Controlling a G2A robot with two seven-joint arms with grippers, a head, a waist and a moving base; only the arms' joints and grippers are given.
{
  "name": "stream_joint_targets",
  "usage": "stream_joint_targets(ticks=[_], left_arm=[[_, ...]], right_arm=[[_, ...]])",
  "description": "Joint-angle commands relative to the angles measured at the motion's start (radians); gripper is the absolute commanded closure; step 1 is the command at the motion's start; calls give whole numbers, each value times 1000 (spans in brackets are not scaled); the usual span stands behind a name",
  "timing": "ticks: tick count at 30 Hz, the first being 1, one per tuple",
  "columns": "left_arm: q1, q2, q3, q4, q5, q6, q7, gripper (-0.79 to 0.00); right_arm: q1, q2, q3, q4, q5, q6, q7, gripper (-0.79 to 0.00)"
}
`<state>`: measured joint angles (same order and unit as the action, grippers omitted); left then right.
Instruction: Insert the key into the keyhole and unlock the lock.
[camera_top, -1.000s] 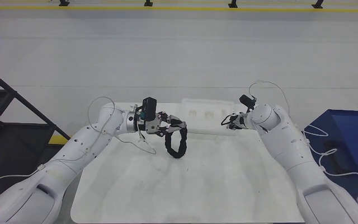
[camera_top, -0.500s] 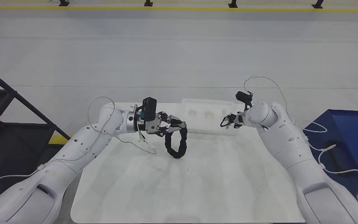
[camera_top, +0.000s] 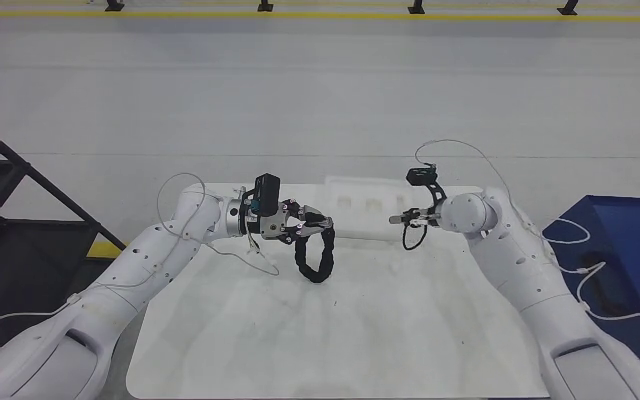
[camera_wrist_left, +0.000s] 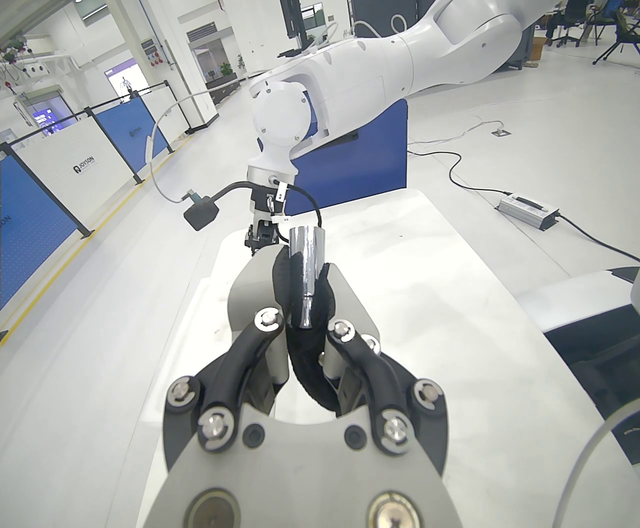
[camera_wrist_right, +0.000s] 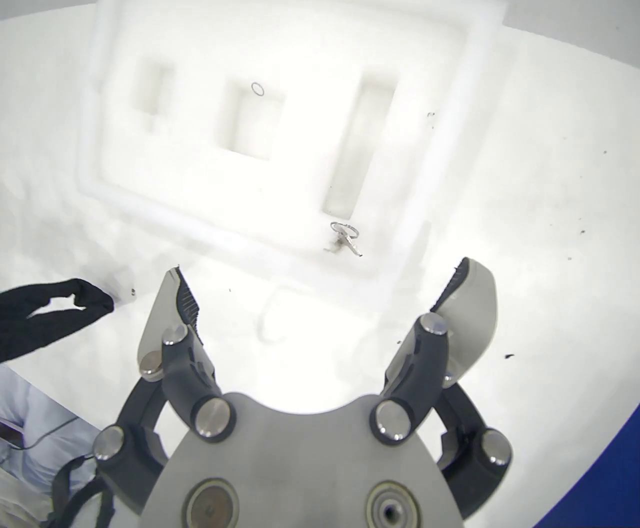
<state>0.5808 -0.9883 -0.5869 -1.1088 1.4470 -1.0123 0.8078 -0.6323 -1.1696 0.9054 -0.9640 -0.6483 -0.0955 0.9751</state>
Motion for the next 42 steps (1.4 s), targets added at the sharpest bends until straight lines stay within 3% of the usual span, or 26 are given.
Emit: stream_joint_targets(ticks=[1, 8, 28, 33, 42], left_arm=[[0, 0, 0, 0, 0, 0, 0, 0], [0, 0, 0, 0, 0, 0, 0, 0], [0, 0, 0, 0, 0, 0, 0, 0], [0, 0, 0, 0, 0, 0, 0, 0], [0, 0, 0, 0, 0, 0, 0, 0]], right_arm=[[-2, 5, -4, -16, -35, -60, 3, -785], [-4, 18, -10, -46, -128, -170, 11, -785], [-12, 24, 0, -47, -154, -204, -12, -785], [27, 21, -10, 18, -163, -361, -48, -785], [135, -18, -73, 276, -162, -605, -178, -785]])
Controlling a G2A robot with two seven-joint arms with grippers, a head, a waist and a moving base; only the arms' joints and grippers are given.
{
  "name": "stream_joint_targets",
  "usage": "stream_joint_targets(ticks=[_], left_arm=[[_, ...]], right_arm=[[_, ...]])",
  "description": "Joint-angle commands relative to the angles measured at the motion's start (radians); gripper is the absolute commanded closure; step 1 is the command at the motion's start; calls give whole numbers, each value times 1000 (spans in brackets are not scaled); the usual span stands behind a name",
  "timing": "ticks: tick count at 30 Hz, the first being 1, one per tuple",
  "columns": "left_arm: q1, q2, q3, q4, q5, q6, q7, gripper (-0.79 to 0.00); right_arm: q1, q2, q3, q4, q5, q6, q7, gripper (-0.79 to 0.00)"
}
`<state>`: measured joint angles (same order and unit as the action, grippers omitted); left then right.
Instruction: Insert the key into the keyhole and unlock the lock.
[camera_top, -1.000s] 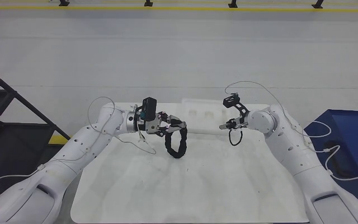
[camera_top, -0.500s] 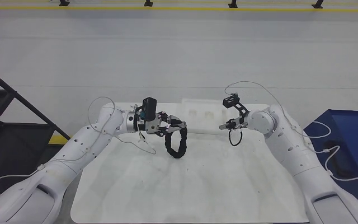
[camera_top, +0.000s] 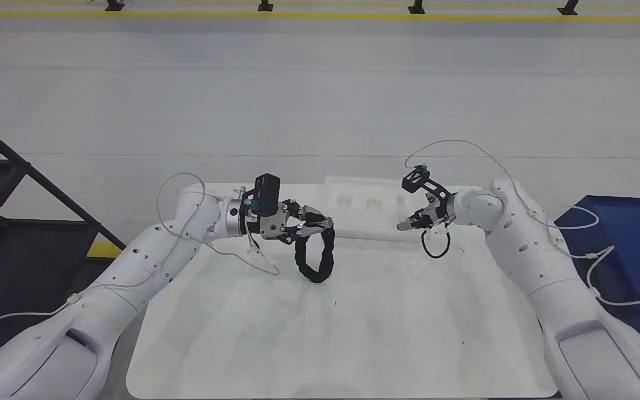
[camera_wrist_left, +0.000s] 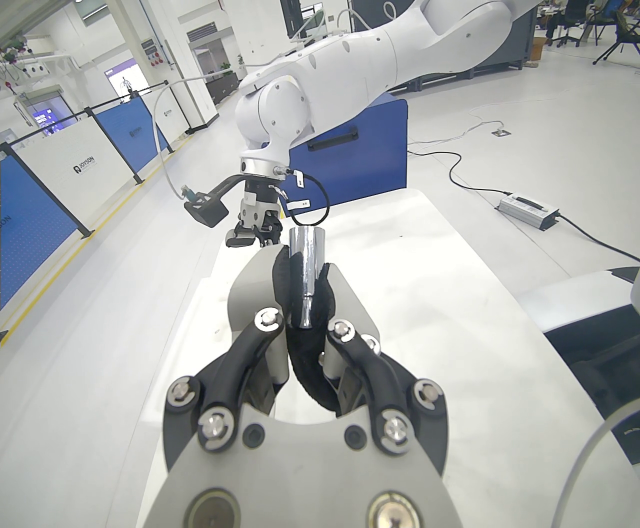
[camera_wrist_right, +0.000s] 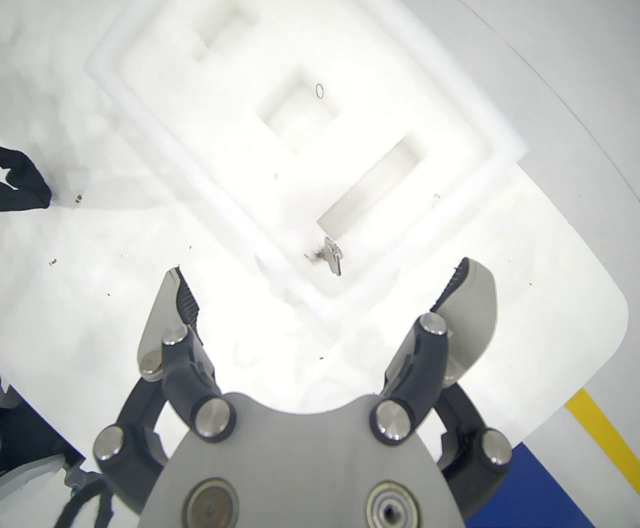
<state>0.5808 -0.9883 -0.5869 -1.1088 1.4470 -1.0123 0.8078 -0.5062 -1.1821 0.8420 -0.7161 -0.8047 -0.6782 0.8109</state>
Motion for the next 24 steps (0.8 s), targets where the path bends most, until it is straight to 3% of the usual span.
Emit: stream_joint_targets(ticks=[1, 3, 5, 8, 11, 12, 17, 24], left_arm=[[0, 0, 0, 0, 0, 0, 0, 0], [0, 0, 0, 0, 0, 0, 0, 0], [0, 0, 0, 0, 0, 0, 0, 0], [0, 0, 0, 0, 0, 0, 0, 0], [0, 0, 0, 0, 0, 0, 0, 0], [0, 0, 0, 0, 0, 0, 0, 0], [0, 0, 0, 0, 0, 0, 0, 0], [0, 0, 0, 0, 0, 0, 0, 0]], right_arm=[[19, -12, -23, 52, -17, -40, -25, -785], [35, -26, -46, 94, -29, -69, -57, -785], [47, -41, -71, 130, -46, -95, -80, -616], [61, -62, -101, 178, -70, -116, -124, -526], [72, -82, -124, 230, -85, -123, -168, -511], [76, -88, -127, 250, -81, -125, -181, -400], [97, -114, -151, 314, -102, -133, -226, -271], [120, -140, -176, 372, -136, -95, -229, -203]])
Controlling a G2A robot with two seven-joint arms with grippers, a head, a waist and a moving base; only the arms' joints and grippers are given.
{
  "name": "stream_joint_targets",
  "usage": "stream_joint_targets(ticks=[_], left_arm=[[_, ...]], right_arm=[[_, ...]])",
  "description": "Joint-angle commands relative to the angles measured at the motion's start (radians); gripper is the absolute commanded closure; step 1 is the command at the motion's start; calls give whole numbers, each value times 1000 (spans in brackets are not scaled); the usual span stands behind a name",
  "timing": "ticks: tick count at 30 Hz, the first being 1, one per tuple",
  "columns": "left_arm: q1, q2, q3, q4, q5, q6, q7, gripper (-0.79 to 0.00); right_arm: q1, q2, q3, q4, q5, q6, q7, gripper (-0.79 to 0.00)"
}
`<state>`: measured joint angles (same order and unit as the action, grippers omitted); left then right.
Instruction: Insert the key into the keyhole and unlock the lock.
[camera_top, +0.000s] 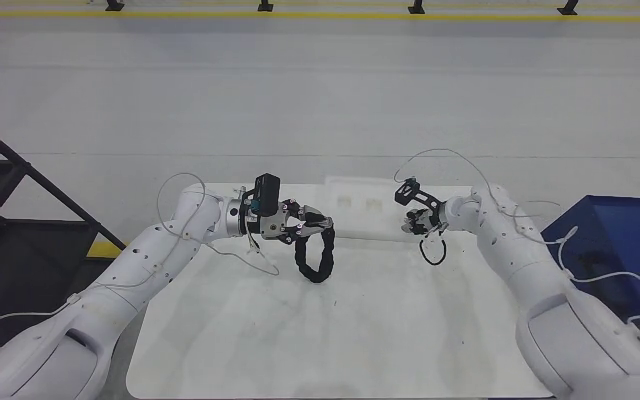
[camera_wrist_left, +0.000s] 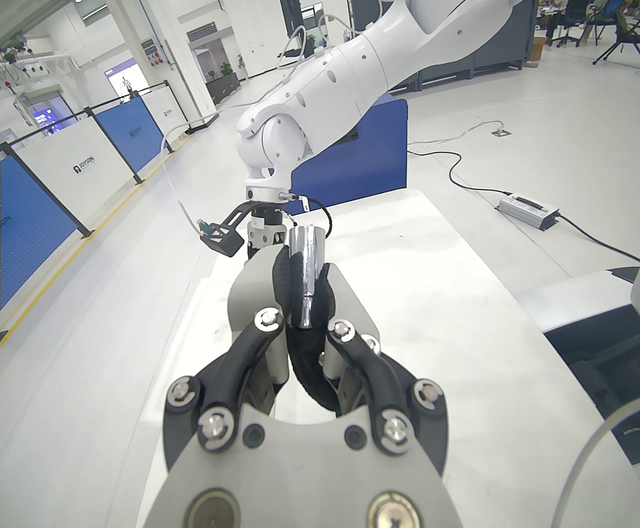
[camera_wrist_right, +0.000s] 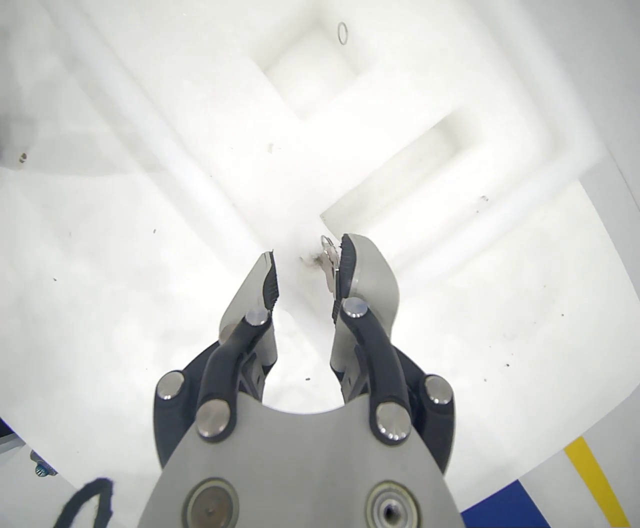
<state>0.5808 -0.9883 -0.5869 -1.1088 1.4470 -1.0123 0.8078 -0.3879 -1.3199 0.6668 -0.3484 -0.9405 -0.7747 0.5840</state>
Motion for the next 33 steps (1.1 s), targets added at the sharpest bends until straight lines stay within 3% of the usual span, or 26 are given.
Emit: stream_joint_targets(ticks=[1, 4, 6, 19, 27, 33], left_arm=[[0, 0, 0, 0, 0, 0, 0, 0], [0, 0, 0, 0, 0, 0, 0, 0], [0, 0, 0, 0, 0, 0, 0, 0], [0, 0, 0, 0, 0, 0, 0, 0], [0, 0, 0, 0, 0, 0, 0, 0], [0, 0, 0, 0, 0, 0, 0, 0]], right_arm=[[4, -6, -3, 10, 0, 0, -5, -197], [9, -15, -10, 20, -11, 0, -14, -135], [11, -20, -14, 28, -16, 0, -21, -3], [46, -28, -32, 44, -81, -17, -62, 0], [46, -10, -35, -44, -140, -12, -63, 0], [23, 9, -30, -157, -180, 59, 24, 0]])
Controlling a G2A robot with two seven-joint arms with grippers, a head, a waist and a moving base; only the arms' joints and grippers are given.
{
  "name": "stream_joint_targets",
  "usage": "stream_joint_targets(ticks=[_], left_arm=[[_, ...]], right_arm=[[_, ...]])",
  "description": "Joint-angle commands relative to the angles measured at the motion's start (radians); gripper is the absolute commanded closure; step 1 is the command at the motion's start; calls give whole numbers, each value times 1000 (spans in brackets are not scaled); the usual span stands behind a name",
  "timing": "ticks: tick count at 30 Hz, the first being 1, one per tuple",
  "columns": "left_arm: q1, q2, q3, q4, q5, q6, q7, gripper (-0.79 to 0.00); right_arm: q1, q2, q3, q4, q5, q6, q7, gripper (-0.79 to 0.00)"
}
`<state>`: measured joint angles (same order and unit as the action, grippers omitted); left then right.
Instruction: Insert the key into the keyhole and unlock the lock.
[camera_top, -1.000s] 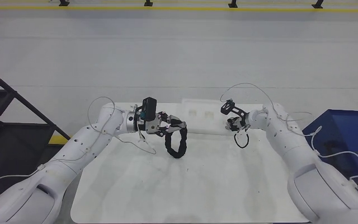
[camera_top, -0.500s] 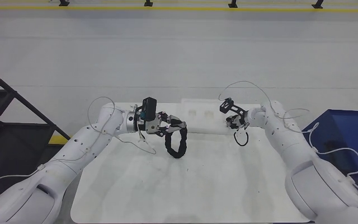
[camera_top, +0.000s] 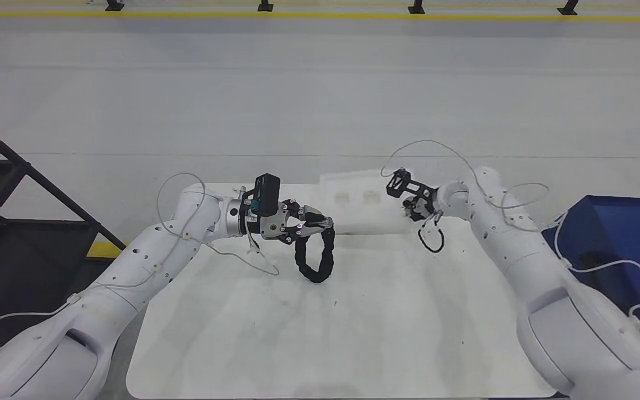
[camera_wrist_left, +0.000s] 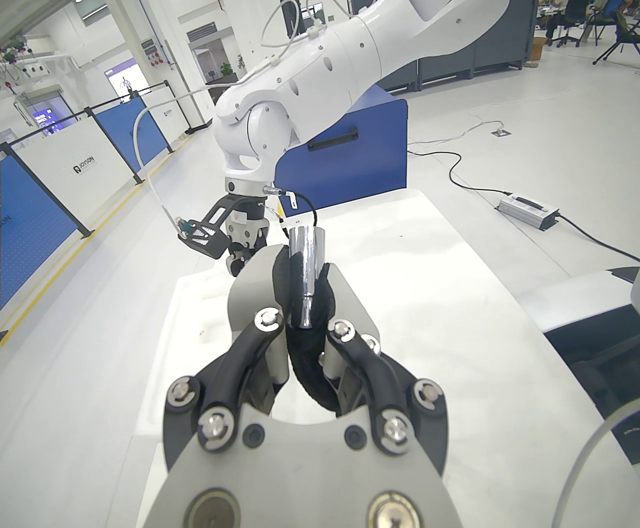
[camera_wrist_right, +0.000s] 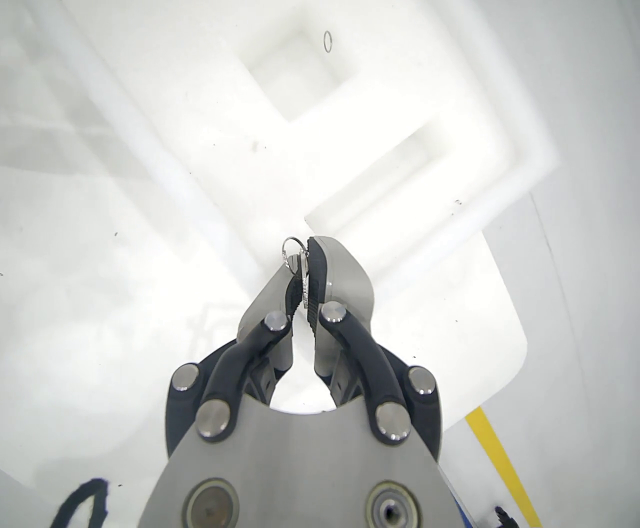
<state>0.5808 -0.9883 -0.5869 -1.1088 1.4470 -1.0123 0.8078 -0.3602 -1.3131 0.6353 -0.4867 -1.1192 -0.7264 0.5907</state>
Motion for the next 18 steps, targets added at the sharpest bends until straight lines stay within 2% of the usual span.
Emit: stream_joint_targets(ticks=[1, 13, 18], left_arm=[[0, 0, 0, 0, 0, 0, 0, 0], [0, 0, 0, 0, 0, 0, 0, 0], [0, 0, 0, 0, 0, 0, 0, 0]], right_arm=[[-10, 6, 4, -39, -6, 23, 39, 0], [-101, 47, 42, -287, -16, 99, 296, 0], [-134, 67, 85, -357, 18, 111, 334, 0]])
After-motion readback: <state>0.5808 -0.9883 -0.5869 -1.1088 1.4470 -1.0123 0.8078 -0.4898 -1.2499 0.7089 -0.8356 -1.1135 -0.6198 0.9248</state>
